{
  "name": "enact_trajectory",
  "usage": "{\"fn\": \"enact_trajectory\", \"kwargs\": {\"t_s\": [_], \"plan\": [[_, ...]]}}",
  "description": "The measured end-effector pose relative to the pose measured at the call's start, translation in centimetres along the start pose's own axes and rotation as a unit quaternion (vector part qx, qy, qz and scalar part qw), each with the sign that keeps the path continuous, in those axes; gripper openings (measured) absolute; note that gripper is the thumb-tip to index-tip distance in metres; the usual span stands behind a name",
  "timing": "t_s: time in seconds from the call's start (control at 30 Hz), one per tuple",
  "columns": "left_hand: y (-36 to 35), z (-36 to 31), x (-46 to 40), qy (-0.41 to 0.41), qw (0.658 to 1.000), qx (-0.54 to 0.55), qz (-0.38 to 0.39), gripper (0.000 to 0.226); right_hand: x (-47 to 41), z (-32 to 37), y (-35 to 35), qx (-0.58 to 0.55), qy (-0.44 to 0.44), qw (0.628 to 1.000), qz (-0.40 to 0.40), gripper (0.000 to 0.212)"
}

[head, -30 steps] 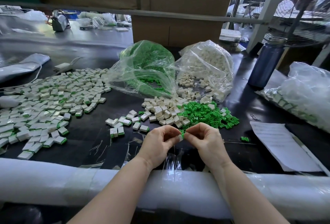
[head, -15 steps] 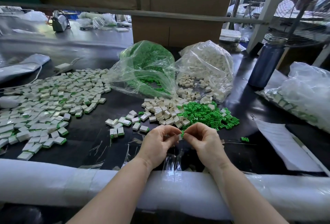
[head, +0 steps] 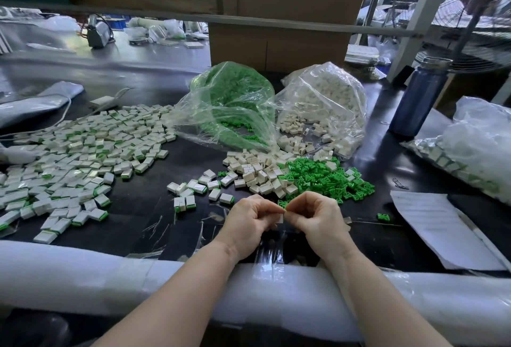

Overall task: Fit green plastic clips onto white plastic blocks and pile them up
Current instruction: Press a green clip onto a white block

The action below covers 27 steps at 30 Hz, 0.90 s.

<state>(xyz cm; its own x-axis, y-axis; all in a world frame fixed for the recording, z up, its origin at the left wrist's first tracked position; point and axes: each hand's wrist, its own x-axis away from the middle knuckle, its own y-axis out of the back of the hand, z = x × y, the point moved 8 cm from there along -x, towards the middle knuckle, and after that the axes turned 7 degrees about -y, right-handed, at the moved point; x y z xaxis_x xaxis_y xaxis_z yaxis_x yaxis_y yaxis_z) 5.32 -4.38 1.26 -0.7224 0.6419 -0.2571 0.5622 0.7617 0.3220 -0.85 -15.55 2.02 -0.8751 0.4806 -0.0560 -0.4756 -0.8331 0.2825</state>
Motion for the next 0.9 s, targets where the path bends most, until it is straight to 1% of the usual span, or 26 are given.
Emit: {"fn": "enact_trajectory", "kwargs": {"t_s": [0.1,0.2,0.37,0.43,0.53,0.7,0.9], "plan": [[-0.14,-0.08,0.03,0.002,1.000,-0.006,0.007,0.014,0.06,0.07,-0.06,0.000,-0.002,1.000,0.009,0.030],[-0.16,-0.14,-0.01,0.002,1.000,-0.005,0.010,0.015,0.05,-0.10,0.04,-0.011,-0.009,1.000,0.012,0.027],[0.09,-0.25,0.00,-0.009,0.999,-0.043,-0.013,0.014,-0.18,-0.55,0.09,-0.034,-0.026,0.999,0.005,0.020],[-0.01,-0.33,-0.01,-0.015,0.999,-0.051,-0.009,0.021,-0.27,-0.67,0.17,-0.041,-0.030,0.999,0.002,0.019],[-0.01,-0.14,0.04,-0.009,1.000,-0.024,-0.011,0.028,-0.22,-0.67,0.21,-0.044,-0.028,0.999,0.001,0.017],[0.04,0.16,0.03,-0.004,1.000,-0.024,-0.014,0.014,0.12,-0.57,0.45,-0.098,-0.032,0.995,0.010,0.013],[-0.14,0.64,-0.07,0.015,1.000,-0.015,0.002,0.014,0.08,-0.75,0.33,-0.077,-0.041,0.996,0.008,0.014]]}}
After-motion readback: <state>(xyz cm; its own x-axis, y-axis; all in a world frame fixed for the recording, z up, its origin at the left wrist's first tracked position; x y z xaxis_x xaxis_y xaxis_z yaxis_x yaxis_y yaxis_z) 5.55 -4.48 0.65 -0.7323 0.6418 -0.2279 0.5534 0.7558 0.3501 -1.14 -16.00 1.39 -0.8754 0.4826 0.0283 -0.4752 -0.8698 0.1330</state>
